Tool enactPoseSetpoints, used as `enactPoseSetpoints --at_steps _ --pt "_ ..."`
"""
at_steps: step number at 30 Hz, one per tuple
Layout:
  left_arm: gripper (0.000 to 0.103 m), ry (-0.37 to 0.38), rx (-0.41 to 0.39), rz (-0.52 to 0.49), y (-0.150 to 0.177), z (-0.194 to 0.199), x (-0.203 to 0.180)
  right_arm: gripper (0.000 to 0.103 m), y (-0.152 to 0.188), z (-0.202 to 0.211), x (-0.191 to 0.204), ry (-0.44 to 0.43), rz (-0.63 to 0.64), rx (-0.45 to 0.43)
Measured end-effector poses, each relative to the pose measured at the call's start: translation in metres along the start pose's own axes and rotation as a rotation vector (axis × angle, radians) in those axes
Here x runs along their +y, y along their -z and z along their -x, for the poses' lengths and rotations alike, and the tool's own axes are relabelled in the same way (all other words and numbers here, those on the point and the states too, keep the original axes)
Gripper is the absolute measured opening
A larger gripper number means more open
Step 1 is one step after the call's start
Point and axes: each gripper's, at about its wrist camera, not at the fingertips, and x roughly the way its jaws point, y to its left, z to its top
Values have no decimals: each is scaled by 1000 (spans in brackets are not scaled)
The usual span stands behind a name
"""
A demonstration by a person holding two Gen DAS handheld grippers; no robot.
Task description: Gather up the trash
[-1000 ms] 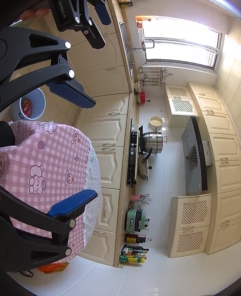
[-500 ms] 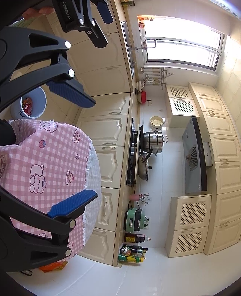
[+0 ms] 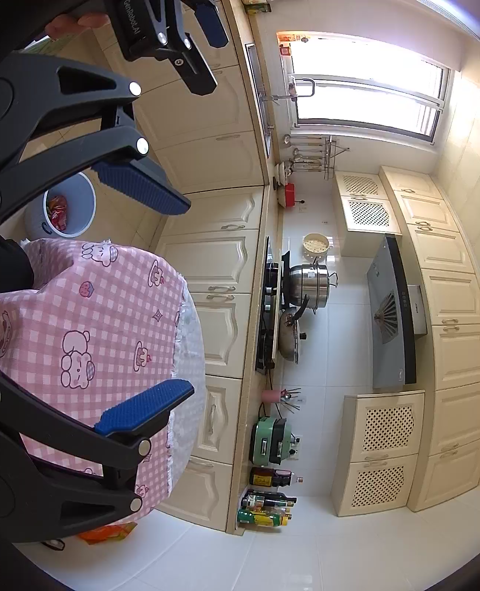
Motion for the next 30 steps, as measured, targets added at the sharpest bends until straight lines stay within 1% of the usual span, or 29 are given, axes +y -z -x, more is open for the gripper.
enactPoseSetpoints --at_steps 30 --pt "95 22 -3 -13 -2 1 -2 90 5 -4 -3 4 -3 5"
